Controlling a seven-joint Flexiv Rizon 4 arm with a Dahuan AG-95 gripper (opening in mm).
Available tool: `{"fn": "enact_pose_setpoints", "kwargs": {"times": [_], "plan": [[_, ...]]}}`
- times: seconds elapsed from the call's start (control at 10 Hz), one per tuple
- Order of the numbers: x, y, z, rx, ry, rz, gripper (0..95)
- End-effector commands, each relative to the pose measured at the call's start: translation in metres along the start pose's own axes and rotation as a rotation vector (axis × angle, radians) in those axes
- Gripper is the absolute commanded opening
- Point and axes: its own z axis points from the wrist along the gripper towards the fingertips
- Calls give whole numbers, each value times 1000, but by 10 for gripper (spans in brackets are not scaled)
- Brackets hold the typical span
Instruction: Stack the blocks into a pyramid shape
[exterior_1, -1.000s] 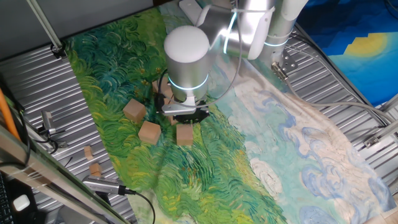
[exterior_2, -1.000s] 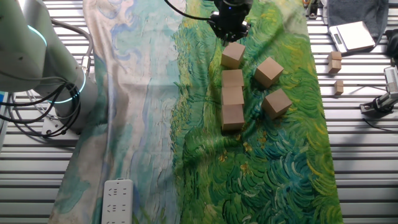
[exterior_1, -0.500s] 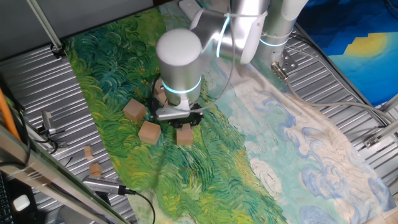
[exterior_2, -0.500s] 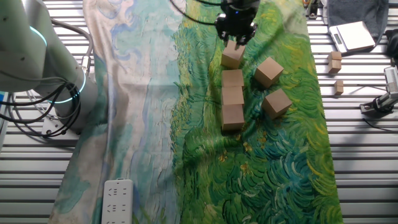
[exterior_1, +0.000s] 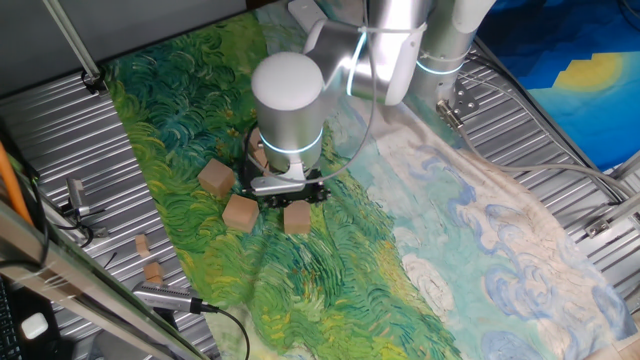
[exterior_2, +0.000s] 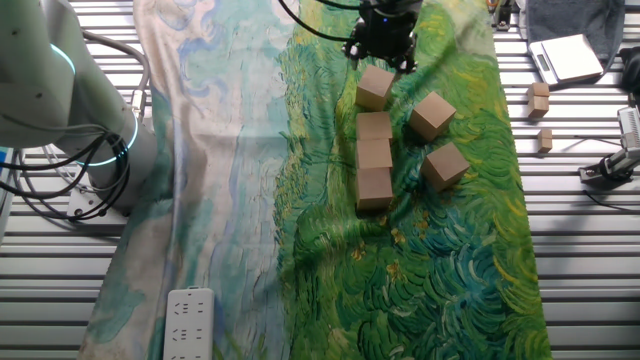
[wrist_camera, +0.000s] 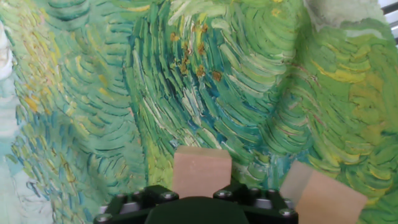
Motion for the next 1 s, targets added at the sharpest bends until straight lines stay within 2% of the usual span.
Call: {"fn": "enact_pose_setpoints", "kwargs": {"times": [0.1, 0.5, 1.0], "plan": [[1, -1, 6, 14, 0, -3, 950], [3, -2, 19, 35, -9, -28, 950], [5, -2, 26, 42, -11, -29, 950]]}}
